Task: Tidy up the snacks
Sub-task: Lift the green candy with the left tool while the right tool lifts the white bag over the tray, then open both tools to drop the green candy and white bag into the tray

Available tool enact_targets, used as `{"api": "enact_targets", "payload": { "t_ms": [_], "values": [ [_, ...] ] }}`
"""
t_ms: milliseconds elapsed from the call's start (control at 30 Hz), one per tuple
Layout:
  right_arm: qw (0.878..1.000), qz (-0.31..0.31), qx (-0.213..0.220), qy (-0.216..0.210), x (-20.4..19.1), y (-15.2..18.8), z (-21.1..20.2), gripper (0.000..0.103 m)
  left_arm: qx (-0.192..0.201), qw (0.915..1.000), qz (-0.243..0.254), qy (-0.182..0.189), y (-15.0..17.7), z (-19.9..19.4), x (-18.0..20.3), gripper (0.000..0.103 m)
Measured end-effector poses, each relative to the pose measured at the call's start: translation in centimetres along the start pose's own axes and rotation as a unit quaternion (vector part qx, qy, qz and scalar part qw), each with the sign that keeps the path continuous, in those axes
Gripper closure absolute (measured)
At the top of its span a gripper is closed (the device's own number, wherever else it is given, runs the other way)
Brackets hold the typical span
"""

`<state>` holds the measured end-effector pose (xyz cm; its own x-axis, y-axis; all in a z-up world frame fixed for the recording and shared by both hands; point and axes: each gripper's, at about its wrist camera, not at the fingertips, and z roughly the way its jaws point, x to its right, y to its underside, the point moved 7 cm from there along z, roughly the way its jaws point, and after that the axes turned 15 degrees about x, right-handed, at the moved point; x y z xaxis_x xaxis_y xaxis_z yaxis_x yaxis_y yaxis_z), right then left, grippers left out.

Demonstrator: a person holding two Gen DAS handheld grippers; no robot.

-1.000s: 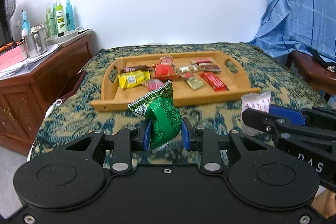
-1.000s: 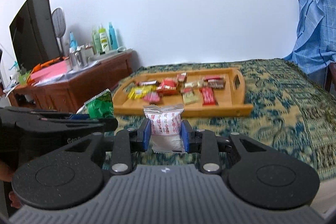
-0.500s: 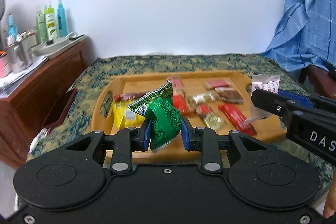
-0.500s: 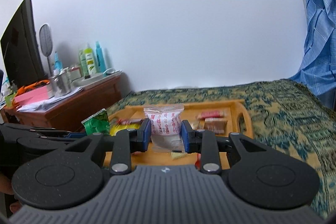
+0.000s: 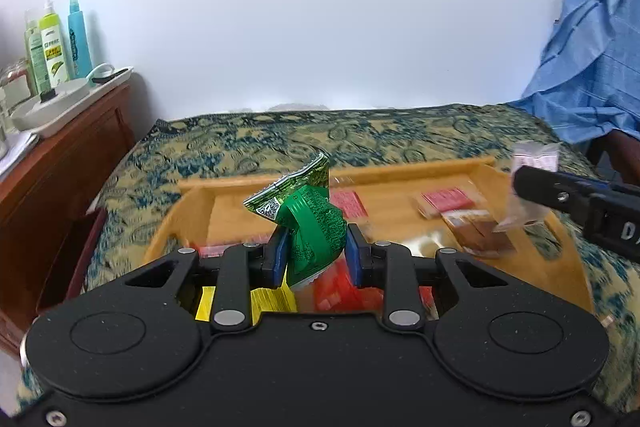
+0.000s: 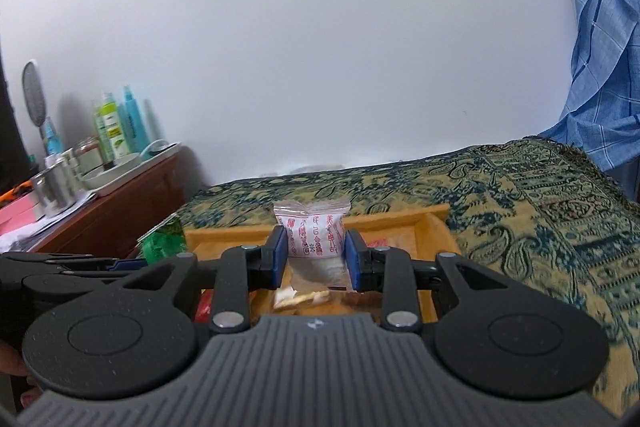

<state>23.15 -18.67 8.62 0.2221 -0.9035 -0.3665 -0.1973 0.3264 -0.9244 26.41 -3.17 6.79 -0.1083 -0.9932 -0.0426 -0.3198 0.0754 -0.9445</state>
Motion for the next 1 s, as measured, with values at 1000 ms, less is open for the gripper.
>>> {"api": "enact_targets", "payload": {
  "t_ms": [1000],
  "values": [
    [0.987,-0.014,-0.152,0.046,5.1,1.9,13.5,0.067,-0.114,0.9933,-0.004,-0.019,1.2,12.3,-2.1,0.075]
  ]
}}
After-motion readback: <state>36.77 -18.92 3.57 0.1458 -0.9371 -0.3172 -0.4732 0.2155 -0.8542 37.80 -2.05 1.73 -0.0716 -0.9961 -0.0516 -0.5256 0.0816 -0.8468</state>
